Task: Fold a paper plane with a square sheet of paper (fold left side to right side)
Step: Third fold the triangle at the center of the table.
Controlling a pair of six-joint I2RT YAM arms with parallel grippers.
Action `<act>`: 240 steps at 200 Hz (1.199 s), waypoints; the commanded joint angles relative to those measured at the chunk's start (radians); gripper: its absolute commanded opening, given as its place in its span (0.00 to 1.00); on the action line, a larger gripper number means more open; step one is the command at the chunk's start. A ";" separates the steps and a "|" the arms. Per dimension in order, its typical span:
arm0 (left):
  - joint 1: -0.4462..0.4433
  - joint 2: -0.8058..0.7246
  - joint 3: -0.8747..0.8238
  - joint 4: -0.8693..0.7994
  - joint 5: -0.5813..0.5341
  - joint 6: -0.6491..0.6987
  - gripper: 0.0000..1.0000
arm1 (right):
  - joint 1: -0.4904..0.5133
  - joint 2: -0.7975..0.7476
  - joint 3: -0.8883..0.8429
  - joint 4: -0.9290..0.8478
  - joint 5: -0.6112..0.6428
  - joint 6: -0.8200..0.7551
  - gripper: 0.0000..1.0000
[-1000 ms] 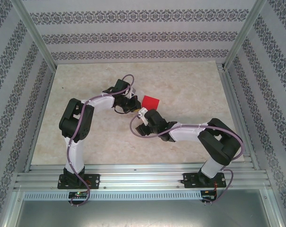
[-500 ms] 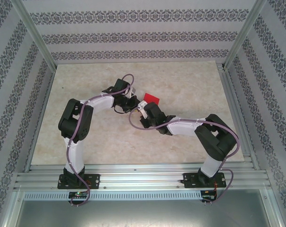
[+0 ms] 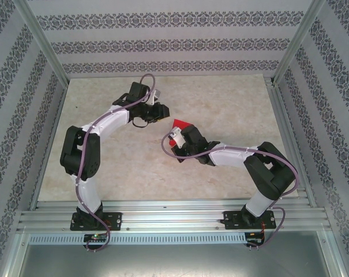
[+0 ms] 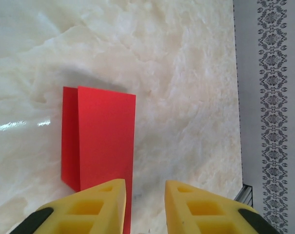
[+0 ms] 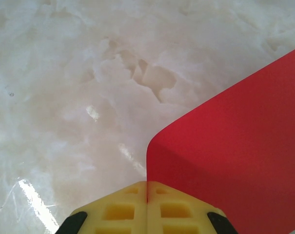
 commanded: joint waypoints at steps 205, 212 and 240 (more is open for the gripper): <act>-0.117 0.530 0.386 -0.181 0.020 0.102 0.18 | -0.270 0.056 -0.030 0.081 -0.340 0.293 0.00; -0.118 0.530 0.386 -0.180 0.018 0.103 0.18 | -0.276 0.063 -0.026 0.076 -0.344 0.292 0.00; -0.118 0.530 0.390 -0.180 0.018 0.101 0.18 | -0.305 0.095 0.000 0.060 -0.349 0.311 0.00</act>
